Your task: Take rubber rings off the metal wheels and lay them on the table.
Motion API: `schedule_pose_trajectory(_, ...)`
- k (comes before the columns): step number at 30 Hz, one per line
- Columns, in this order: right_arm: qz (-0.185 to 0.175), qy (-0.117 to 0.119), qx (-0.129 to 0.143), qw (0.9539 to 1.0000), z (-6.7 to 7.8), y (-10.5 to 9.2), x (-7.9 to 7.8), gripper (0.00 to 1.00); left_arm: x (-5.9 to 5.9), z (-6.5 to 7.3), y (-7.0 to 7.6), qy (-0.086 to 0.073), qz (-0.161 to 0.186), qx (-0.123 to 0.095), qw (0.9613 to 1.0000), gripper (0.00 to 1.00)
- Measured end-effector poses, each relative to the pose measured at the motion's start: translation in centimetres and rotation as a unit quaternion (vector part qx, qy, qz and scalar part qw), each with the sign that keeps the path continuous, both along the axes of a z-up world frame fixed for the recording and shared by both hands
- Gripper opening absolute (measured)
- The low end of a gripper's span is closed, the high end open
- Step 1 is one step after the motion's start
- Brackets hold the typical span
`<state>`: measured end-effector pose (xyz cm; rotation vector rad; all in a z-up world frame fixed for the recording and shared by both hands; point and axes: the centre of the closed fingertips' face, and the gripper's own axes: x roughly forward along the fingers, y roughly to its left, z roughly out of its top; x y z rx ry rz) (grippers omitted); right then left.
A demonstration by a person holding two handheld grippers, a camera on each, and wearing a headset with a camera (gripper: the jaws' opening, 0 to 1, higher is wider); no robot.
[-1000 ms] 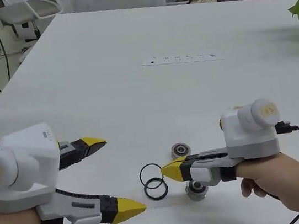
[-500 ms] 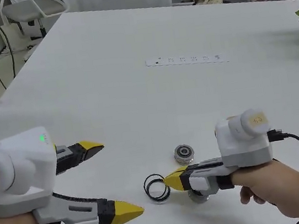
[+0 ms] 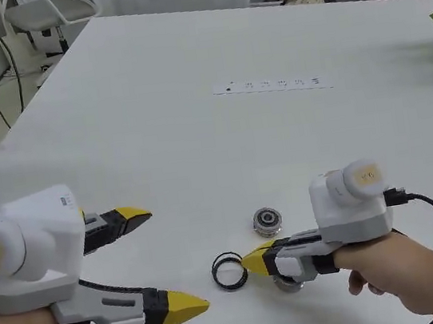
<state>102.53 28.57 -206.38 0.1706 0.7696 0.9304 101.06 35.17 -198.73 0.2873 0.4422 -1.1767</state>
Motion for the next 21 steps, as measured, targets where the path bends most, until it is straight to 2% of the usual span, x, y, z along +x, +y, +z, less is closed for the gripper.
schedule_pose_trajectory(13, 0.0, -0.001, -0.014, 0.9999, -0.64, 0.04, 0.3, 0.0, 0.01, -0.42, 0.46, 0.006, 0.005, 0.005, 1.0, 0.81)
schedule_pose_trajectory(21, 0.006, -0.009, -0.025, 0.9996, -0.79, -0.05, 0.28, 0.04, 0.0, -0.72, 0.39, 0.01, 0.003, 0.01, 0.9999, 0.8)
